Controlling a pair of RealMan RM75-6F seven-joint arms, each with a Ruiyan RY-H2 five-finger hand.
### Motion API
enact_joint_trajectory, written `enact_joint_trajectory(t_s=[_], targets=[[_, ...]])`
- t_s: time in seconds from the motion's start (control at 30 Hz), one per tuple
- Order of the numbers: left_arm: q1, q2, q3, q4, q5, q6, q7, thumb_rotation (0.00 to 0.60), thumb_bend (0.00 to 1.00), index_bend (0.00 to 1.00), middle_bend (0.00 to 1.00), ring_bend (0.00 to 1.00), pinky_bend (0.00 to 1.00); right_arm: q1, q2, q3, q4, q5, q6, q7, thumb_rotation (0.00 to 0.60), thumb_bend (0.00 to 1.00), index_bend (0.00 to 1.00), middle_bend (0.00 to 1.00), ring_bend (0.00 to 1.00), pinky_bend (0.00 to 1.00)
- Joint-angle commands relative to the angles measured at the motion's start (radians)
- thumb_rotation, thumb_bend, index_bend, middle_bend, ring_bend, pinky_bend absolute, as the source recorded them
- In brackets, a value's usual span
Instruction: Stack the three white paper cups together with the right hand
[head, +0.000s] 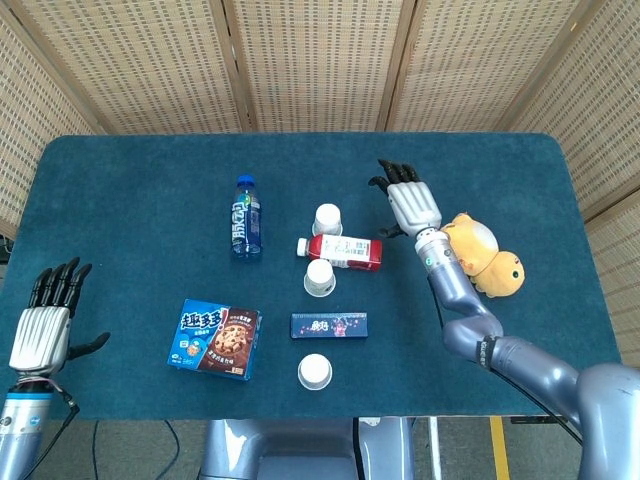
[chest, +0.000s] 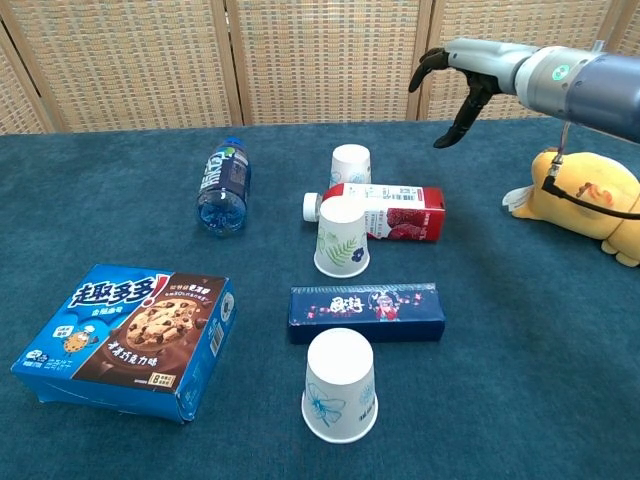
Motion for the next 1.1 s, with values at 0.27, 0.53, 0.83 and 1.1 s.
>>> enact_joint_trajectory(t_s=[0.27,0.53,0.83,1.1], targets=[[-0.015,-0.02,0.0,0.023,-0.026,-0.034,0.017,0.6,0.12,0.01,0.0,0.0,0.0,0.115,-0.144,-0.006,0.21,-0.02,-0.095,0.095,0.6,0.32,0.28,0.02,0.0,0.0],[-0.019,-0.023,-0.001,0.03,-0.04,-0.046,0.012,0.6,0.12,0.01,0.0,0.0,0.0,0.16,-0.2,-0.012,0.289,-0.052,-0.111,0.147,0.6,0.32,0.29,0.02,0.0,0.0],[-0.022,-0.027,0.003,0.04,-0.048,-0.057,0.01,0.6,0.12,0.01,0.0,0.0,0.0,0.211,-0.271,-0.025,0.423,-0.081,-0.16,0.211,0.6,0.32,0.31,0.02,0.0,0.0],[-0.026,-0.032,0.005,0.045,-0.054,-0.066,0.011,0.6,0.12,0.02,0.0,0.0,0.0,0.24,-0.306,-0.038,0.492,-0.113,-0.185,0.264,0.6,0.32,0.31,0.02,0.0,0.0]])
